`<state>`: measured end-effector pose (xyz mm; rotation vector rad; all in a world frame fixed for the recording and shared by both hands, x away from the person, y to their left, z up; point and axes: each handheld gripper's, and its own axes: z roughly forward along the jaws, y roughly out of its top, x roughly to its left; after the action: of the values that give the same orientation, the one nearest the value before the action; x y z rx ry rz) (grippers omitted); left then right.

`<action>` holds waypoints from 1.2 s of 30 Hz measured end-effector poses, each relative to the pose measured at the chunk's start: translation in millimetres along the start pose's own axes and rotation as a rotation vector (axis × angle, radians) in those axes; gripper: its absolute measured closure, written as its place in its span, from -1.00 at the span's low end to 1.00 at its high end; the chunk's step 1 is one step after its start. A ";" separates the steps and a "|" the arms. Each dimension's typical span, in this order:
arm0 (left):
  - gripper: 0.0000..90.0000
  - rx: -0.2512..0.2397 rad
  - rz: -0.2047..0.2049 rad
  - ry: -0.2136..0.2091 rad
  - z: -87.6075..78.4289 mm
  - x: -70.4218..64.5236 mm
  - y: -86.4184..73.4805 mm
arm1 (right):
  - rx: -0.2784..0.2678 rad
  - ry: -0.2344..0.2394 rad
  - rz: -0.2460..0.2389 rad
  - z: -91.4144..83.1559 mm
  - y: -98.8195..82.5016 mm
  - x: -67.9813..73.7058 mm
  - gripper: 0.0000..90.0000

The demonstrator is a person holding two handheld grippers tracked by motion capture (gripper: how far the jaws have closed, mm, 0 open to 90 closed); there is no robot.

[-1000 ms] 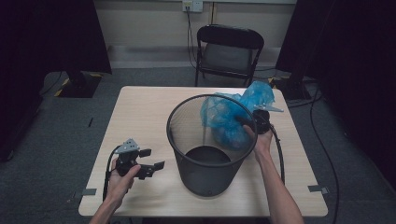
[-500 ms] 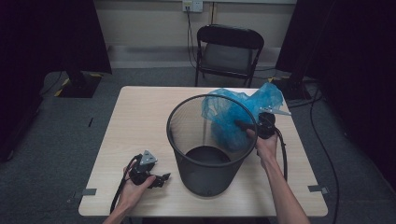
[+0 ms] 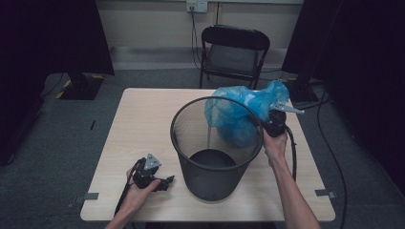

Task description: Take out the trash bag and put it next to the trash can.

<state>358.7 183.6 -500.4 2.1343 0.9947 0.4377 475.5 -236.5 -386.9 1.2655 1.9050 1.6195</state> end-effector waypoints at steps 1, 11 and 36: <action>-0.68 0.001 0.003 -0.001 0.0 0.3 0.1 | -0.022 0.003 -0.004 2.7 3.0 1.8 0.82; -0.69 0.000 -0.001 -0.002 0.2 0.0 0.0 | 0.097 -0.036 0.018 9.5 -12.9 7.5 -0.43; -0.70 0.002 -0.002 0.000 0.3 -0.6 0.3 | -0.074 -0.028 0.136 -83.2 -21.7 5.8 -0.66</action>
<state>358.6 182.9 -500.4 2.1350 0.9975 0.4355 402.5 -282.0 -380.6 1.4064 1.7598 1.7120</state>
